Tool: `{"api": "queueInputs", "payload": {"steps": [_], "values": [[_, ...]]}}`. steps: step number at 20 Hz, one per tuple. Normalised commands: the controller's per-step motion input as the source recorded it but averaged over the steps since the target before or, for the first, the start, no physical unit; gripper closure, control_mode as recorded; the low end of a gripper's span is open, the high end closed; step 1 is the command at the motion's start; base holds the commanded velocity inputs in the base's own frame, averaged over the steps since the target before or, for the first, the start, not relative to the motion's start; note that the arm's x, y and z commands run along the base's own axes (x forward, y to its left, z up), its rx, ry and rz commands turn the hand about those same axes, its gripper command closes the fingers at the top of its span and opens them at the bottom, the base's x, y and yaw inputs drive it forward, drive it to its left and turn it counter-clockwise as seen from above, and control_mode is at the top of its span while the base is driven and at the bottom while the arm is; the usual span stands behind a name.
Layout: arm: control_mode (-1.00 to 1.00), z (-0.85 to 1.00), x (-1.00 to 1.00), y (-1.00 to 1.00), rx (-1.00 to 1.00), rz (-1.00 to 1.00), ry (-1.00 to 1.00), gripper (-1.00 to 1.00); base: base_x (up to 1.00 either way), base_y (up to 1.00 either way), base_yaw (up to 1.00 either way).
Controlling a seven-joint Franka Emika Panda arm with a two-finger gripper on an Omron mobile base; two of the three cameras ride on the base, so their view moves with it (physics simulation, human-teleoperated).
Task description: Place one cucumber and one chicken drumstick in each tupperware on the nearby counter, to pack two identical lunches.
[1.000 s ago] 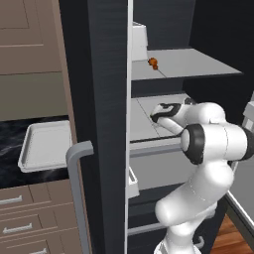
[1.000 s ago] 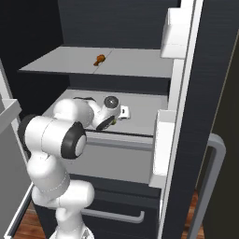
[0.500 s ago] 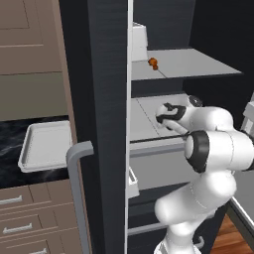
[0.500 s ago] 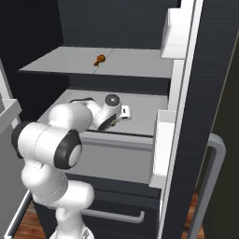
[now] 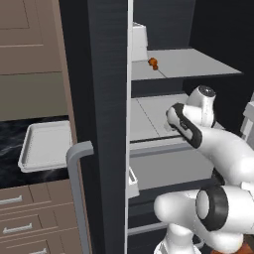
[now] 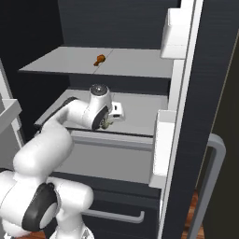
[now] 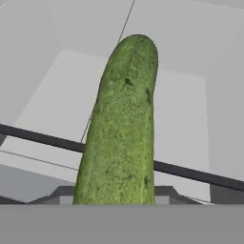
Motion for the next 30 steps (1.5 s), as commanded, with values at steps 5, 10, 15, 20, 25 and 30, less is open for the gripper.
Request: {"api": "queueInputs", "payload": {"steps": [5, 10, 15, 20, 25, 30], "values": [[-1.00, 0.20, -1.00, 0.00, -0.12, 0.03, 0.05, 1.00, 0.00, 0.00, 0.00], [-1.00, 0.00, -1.00, 0.03, -0.09, 0.05, -0.02, 1.00, 0.00, 0.00, 0.00], [-1.00, 0.30, -1.00, 0.03, -0.01, 0.02, -0.06, 1.00, 0.00, 0.00, 0.00], [-1.00, 0.44, -1.00, 0.02, 0.00, 0.02, -0.03, 1.00, 0.00, 0.00, 0.00], [1.00, 0.03, -0.20, 0.03, -0.01, 0.01, 0.00, 1.00, -0.80, 0.05, 0.01], [1.00, 0.00, 0.00, 0.00, 0.00, 0.00, 0.00, 1.00, -1.00, 0.05, 0.00]]}}
